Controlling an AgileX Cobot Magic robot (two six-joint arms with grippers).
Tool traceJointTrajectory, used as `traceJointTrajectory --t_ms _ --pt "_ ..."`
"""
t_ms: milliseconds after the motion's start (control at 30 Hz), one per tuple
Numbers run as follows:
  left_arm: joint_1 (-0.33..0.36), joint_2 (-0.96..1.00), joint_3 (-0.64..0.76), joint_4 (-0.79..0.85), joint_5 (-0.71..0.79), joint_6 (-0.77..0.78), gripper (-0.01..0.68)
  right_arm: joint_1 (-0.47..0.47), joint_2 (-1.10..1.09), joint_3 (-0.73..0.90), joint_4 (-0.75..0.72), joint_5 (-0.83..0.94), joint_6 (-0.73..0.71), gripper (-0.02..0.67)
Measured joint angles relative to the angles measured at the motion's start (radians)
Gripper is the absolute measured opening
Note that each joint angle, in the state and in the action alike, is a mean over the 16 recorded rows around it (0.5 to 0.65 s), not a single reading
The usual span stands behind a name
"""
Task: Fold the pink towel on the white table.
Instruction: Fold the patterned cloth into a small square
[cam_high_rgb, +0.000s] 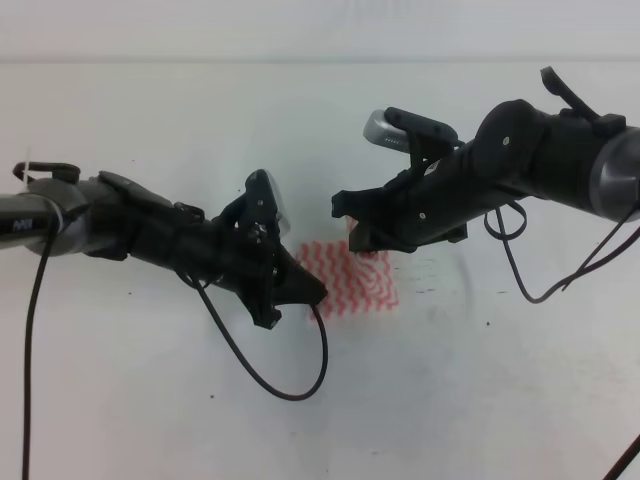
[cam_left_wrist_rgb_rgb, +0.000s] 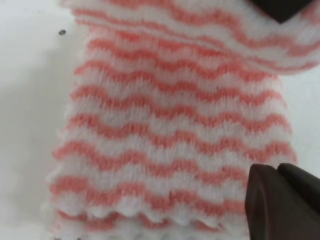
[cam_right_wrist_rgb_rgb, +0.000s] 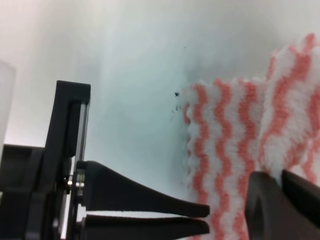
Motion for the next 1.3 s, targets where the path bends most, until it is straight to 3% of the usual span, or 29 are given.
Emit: traceJointTrajectory --t_ms 1300 --pt "0.0 0.049 0.0 -0.054 0.007 0.013 -0.004 0.016 0.004 -0.001 0.014 -0.003 0.0 -0.016"
